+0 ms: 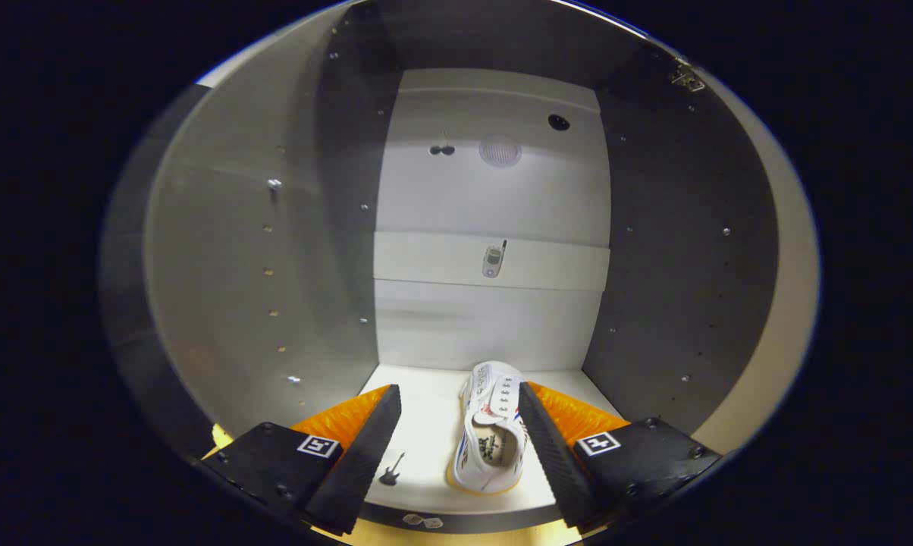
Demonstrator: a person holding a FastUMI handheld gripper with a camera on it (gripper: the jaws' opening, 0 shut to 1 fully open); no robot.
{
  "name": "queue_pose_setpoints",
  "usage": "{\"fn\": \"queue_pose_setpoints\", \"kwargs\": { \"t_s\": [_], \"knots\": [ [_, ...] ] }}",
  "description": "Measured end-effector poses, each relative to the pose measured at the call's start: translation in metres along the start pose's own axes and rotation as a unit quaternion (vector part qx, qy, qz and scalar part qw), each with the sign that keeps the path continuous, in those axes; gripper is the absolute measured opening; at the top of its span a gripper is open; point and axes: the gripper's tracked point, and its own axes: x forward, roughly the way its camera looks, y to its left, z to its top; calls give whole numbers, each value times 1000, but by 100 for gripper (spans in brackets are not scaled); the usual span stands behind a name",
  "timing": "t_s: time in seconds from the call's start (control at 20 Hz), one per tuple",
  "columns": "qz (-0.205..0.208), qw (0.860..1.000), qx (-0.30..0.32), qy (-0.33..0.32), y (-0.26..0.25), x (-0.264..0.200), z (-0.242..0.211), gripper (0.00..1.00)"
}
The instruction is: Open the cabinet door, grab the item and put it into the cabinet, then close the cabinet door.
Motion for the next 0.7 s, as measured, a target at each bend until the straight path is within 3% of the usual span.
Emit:
{"fn": "queue_pose_setpoints", "kwargs": {
  "t_s": [0.35,0.7],
  "knots": [
    [18,996,11,-89,14,-135,54,98],
    [38,994,-1,-98,28,-256,35,98]
  ]
}}
